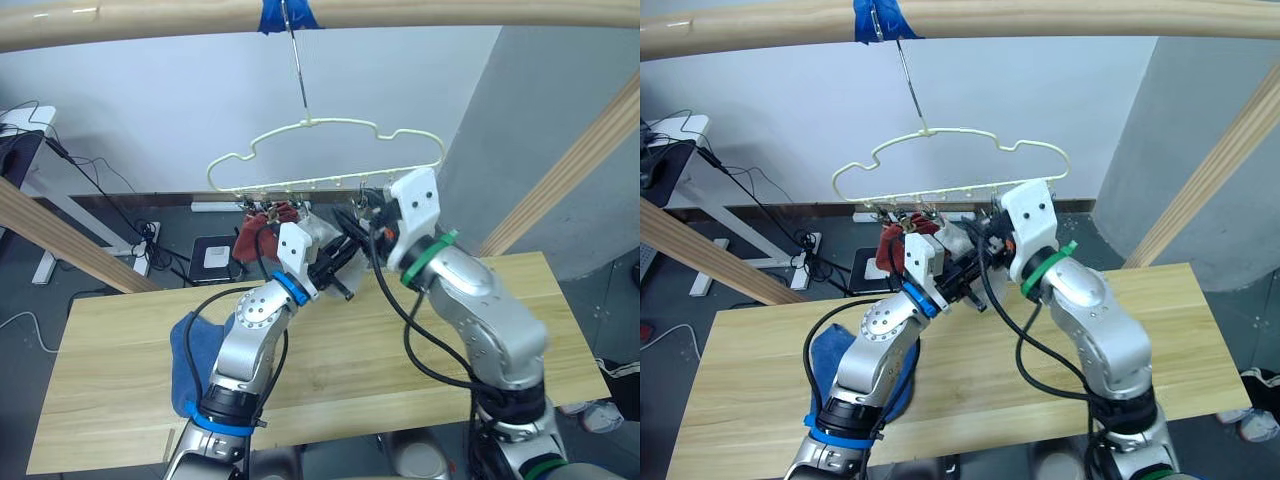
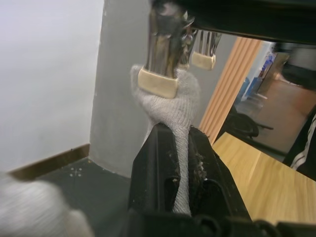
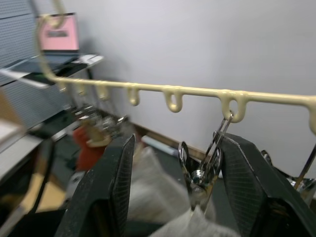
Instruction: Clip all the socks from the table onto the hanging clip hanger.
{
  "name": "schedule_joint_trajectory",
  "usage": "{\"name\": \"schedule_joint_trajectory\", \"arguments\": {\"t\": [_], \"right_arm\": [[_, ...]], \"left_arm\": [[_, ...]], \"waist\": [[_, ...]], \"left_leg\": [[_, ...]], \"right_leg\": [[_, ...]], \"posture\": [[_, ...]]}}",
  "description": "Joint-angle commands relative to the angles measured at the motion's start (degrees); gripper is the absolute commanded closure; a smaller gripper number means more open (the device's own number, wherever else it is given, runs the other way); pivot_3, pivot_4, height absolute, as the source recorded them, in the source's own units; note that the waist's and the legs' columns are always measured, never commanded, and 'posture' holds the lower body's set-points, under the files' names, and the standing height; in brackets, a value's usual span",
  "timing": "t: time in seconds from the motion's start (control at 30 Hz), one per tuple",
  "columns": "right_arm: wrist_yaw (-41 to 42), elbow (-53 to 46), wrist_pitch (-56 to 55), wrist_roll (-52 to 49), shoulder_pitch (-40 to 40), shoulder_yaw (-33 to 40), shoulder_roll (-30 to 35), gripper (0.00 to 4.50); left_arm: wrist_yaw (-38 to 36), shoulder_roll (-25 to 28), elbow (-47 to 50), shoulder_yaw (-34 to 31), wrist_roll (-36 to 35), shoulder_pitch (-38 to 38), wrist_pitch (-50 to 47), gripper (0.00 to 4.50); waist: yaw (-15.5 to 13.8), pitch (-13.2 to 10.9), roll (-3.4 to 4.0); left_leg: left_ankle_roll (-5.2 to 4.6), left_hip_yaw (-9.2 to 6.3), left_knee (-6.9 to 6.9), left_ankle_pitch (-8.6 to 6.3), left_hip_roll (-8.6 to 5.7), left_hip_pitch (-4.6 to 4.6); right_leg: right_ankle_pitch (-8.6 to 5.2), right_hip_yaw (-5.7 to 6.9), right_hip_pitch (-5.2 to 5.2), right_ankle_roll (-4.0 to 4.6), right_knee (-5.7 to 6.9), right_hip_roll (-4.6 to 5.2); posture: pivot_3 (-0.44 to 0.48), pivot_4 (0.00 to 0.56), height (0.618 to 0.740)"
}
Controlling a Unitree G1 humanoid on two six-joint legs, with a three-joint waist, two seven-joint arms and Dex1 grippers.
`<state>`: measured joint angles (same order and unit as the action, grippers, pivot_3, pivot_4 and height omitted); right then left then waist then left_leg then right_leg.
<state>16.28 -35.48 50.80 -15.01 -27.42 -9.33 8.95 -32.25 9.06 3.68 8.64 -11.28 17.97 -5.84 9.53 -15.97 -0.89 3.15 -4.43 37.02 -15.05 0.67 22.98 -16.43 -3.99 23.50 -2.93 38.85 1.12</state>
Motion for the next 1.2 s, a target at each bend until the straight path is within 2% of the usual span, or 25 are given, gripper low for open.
{"name": "schedule_joint_trajectory", "arguments": {"t": [0.03, 0.3, 0.4, 0.57, 0.7, 0.83, 0.97, 1.07, 1.2], "right_arm": [[3.81, -6.28, 2.14, -4.37, 1.08, 2.52, 3.54, 1.76], [8.38, -11.21, 1.45, -8.08, 4.55, 4.92, 12.63, 1.76], [7.47, -11.81, -0.59, -6.55, 6.41, 5.48, 14.61, 1.76], [4.85, -11.34, -2.48, -4.18, 9.03, 6.11, 15.84, 1.76], [1.55, -10.77, -3.33, -1.68, 10.48, 5.94, 14.82, 1.76], [-0.62, -10.25, -4.07, 0.24, 11.16, 4.59, 13.61, 1.76], [-1.59, -9.84, -4.32, 1.23, 11.49, 3.88, 12.49, 1.76], [-2.06, -9.54, -4.22, 1.47, 11.51, 3.24, 12.0, 2.32], [-2.63, -9.05, -4.06, 1.77, 10.95, 2.78, 11.19, 2.32]], "left_arm": [[-0.68, 0.72, 0.37, 0.18, 0.19, 0.89, 0.48, 3.35], [-4.29, 4.66, 2.55, 0.04, -0.86, -0.29, 0.06, 1.01], [-7.35, 8.29, 5.42, -0.66, -2.08, -1.96, -0.81, 1.01], [-13.75, 15.69, 12.46, -3.28, -8.54, -4.65, -6.71, 1.01], [-19.74, 22.94, 17.8, -7.32, -15.7, -5.92, -12.12, 1.01], [-22.58, 27.71, 20.27, -10.54, -20.46, -5.97, -15.79, 1.01], [-22.82, 29.72, 22.08, -11.91, -22.43, -5.81, -17.99, 1.01], [-22.24, 30.16, 22.66, -12.19, -22.85, -5.35, -18.68, 0.98], [-21.37, 29.9, 22.76, -11.98, -22.49, -4.53, -18.92, 0.98]], "waist": [[0.0, 0.0, 0.0], [0.15, -0.01, -0.02], [0.17, -0.03, -0.06], [0.15, -0.14, -0.23], [0.13, -0.23, -0.36], [0.06, -0.29, -0.38], [-0.12, -0.37, -0.47], [-0.19, -0.4, -0.49], [-0.21, -0.4, -0.49]], "left_leg": [[0.0, 0.0, 0.01, 0.0, -0.02, 0.0], [0.0, 0.03, -0.01, 0.0, -0.07, 0.0], [0.0, 0.08, -0.01, 0.0, -0.05, -0.01], [0.0, 0.07, 0.0, 0.0, 0.01, -0.02], [0.01, 0.07, -0.01, 0.0, 0.03, -0.03], [0.01, 0.05, -0.02, 0.0, 0.07, -0.03], [0.01, 0.02, -0.02, 0.0, 0.08, -0.03], [0.01, 0.01, -0.02, 0.0, 0.09, -0.02], [0.01, 0.01, -0.02, 0.0, 0.08, -0.02]], "right_leg": [[0.0, 0.0, 0.0, 0.0, 0.01, 0.0], [-0.01, 0.05, -0.01, -0.01, 0.0, -0.06], [-0.01, 0.01, 0.0, -0.01, 0.0, -0.06], [-0.01, 0.01, 0.0, -0.01, 0.02, -0.06], [-0.02, 0.0, 0.0, -0.03, 0.01, -0.05], [-0.02, -0.02, 0.01, -0.03, 0.0, -0.04], [-0.02, -0.01, 0.02, -0.03, 0.0, -0.03], [-0.02, -0.02, 0.01, -0.03, -0.01, -0.02], [-0.02, -0.02, 0.02, -0.03, -0.01, -0.01]], "posture": [[-0.257, 0.28, 0.74], [-0.264, 0.279, 0.74], [-0.268, 0.279, 0.74], [-0.267, 0.279, 0.74], [-0.253, 0.281, 0.74], [-0.24, 0.284, 0.74], [-0.232, 0.286, 0.74], [-0.232, 0.286, 0.74], [-0.227, 0.286, 0.74]]}}
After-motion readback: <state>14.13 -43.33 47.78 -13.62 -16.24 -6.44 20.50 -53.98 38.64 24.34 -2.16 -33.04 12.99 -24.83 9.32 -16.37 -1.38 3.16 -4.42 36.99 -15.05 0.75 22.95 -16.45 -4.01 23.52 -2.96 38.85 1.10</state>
